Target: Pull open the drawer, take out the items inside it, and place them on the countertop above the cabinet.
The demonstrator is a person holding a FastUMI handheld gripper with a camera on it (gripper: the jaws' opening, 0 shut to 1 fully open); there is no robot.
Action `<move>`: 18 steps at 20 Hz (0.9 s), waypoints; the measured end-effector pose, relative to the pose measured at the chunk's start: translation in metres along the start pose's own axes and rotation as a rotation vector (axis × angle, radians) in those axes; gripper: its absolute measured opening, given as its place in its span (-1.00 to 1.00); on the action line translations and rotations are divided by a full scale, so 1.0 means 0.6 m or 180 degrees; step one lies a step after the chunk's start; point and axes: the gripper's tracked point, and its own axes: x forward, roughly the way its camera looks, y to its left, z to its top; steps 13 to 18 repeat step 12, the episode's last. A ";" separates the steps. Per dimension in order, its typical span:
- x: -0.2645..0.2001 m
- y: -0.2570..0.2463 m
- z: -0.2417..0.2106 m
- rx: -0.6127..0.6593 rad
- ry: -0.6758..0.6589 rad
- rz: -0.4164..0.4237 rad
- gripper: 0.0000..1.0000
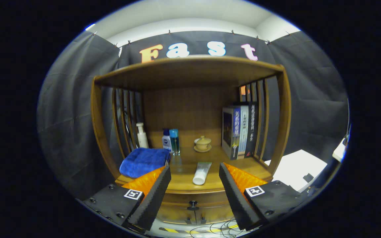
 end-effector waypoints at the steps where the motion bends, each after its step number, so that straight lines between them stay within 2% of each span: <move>1: -0.009 -0.002 0.020 -0.0038 -0.0070 -0.0020 0.94; 7: -0.043 -0.017 0.087 -0.0067 -0.0284 -0.0098 0.93; 18: -0.044 -0.018 0.085 -0.0089 -0.0269 -0.0124 0.93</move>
